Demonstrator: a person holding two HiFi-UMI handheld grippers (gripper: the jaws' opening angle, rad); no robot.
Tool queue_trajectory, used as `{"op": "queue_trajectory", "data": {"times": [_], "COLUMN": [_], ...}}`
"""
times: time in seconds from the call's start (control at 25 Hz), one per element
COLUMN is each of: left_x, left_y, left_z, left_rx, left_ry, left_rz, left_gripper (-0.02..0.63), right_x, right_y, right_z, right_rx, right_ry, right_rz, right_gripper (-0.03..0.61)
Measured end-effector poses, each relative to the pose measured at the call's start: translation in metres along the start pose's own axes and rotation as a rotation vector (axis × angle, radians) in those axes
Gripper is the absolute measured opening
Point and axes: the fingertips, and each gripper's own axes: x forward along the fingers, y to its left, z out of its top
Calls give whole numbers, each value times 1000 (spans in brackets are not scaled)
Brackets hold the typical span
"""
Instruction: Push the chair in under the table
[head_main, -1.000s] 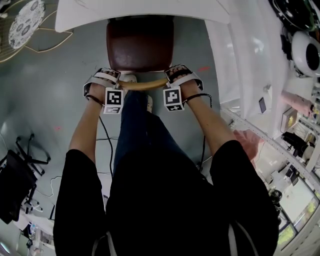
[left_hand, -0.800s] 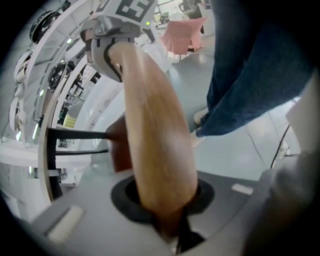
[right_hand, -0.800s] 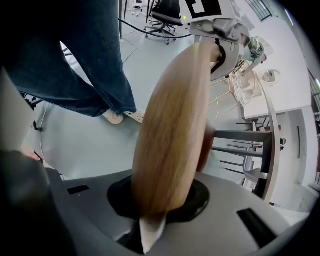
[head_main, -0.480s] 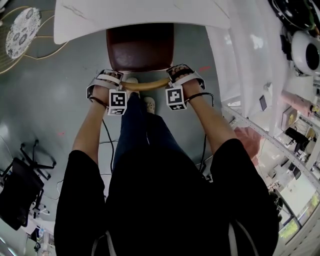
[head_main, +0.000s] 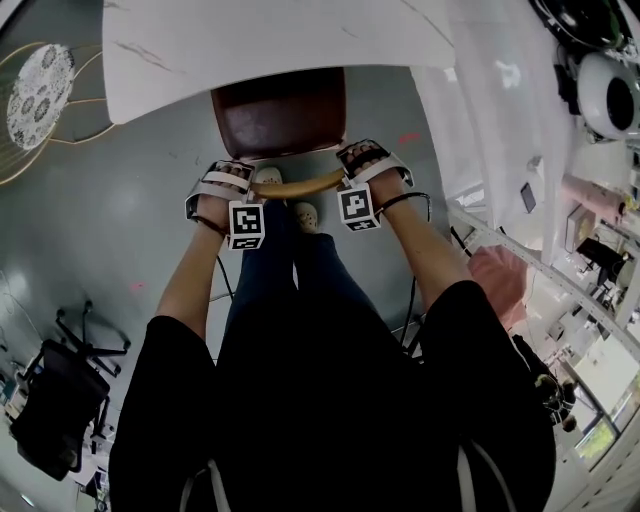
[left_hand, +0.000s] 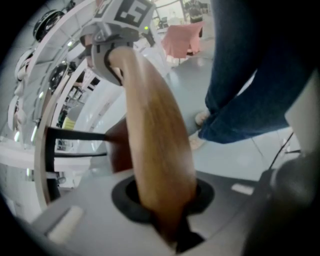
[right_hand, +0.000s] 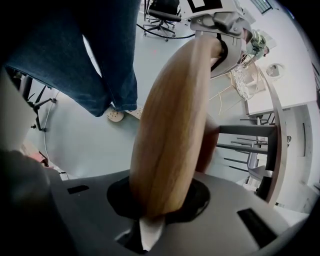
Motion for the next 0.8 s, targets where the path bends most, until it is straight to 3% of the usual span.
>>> {"op": "queue_trajectory", "data": {"times": [0.16,0.36,0.56,0.8], "left_x": [0,0,-6,-23], "left_y": [1,-5,-3,-3], "left_z": [1,5,16,23], "left_rx": [-2,-15,-129,-131], "left_ry": [-21,-39,-115,-138], "left_rz": [-8,-49,-117,-111], "left_gripper": [84,87,176,195], "right_x": [1,0,-11,-27], "right_y": [-2,4,6,10], "right_z": [-2,0,3,2], "right_rx": [17,106,146,203], "right_ry": [17,-6,-77,-93], "right_rz": [2,78,106,89], "right_gripper": [78,102,149,178]}}
